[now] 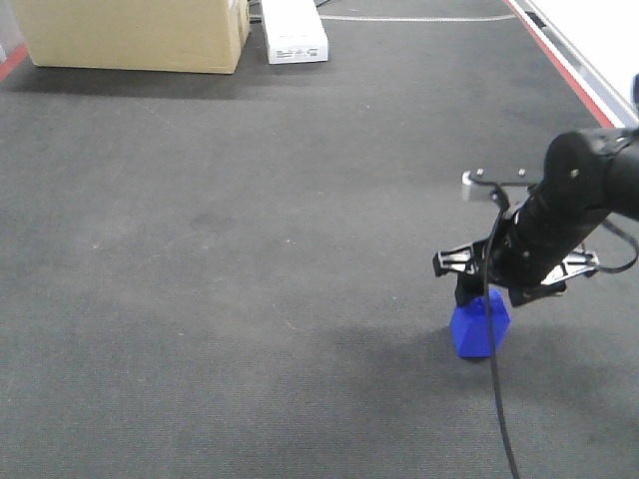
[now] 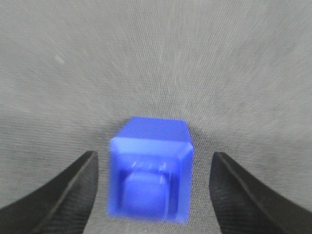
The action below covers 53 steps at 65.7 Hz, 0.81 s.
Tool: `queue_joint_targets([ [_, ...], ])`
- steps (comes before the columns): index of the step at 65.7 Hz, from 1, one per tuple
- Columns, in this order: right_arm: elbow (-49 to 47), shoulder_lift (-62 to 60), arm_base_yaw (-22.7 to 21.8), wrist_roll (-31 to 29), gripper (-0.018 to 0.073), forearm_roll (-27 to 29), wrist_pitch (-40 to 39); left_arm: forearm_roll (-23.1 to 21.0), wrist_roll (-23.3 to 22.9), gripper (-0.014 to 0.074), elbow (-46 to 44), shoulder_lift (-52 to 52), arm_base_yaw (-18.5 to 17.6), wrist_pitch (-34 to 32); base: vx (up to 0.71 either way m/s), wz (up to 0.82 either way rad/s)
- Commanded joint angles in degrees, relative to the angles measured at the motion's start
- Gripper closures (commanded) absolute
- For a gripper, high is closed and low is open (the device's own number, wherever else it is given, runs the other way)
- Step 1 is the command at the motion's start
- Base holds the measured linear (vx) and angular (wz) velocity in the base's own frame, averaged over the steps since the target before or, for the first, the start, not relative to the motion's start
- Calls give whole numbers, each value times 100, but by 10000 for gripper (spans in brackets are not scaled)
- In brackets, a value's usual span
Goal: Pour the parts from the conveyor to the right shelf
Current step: 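Lower the right gripper over the blue block and close on it, then lift the blue block off the belt with the right gripper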
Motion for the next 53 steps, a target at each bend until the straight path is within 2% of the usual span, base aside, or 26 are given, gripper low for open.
queue_joint_targets([
  [1, -178, -102, -1, -118, 83, 3, -40, -35, -44, 603, -111, -75, -31, -412, 0, 0],
  [14, -173, 26, -1, -314, 123, 66, 24, -35, -44, 603, -111, -75, -31, -412, 0, 0],
  [42, -100, -297, -114, -291, 566, 229, -136, -35, -44, 603, -111, -75, -31, -412, 0, 0],
  [53, 500, -1243, -480, -316, 568, 221, -644, -35, -44, 603, -111, -75, -31, -412, 0, 0],
])
